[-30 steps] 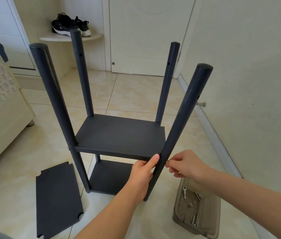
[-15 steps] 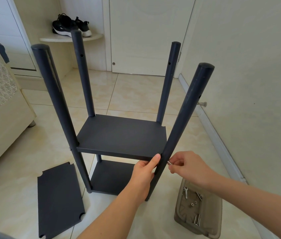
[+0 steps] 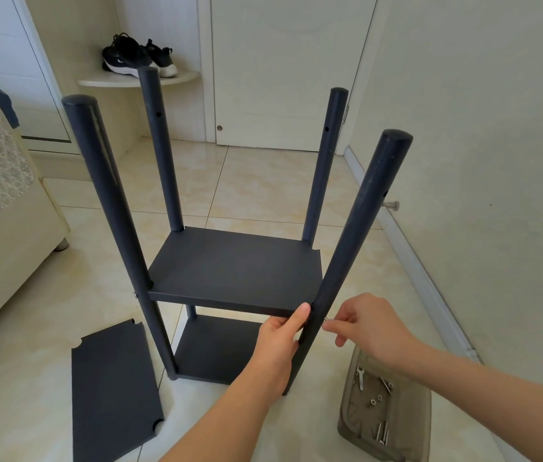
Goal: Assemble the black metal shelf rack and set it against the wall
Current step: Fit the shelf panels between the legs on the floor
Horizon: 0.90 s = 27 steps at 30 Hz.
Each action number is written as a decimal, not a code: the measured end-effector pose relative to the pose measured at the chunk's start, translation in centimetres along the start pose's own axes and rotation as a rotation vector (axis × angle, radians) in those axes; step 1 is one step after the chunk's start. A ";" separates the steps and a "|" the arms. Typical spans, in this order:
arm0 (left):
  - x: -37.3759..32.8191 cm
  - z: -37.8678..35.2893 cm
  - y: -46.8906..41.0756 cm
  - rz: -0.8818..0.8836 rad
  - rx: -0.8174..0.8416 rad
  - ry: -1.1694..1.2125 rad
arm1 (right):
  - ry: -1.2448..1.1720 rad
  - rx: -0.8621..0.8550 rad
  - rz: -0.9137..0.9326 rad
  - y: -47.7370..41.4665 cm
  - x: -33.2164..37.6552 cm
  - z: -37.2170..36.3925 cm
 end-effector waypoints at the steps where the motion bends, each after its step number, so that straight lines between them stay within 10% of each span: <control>1: 0.1 0.0 0.1 0.004 0.002 0.008 | 0.009 0.003 -0.001 0.1 -0.1 -0.1; 27: -0.6 -0.1 0.2 0.052 -0.003 0.086 | 0.134 0.058 0.143 0.3 0.9 0.6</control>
Point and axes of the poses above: each hand's wrist, its own y-axis away from the middle knuckle, its own z-axis out of the back of the hand, x = y × z, the point moved 5 cm from there along -y, towards the middle knuckle, and after that the axes turned 8 degrees about -z, right-handed, at the moved point
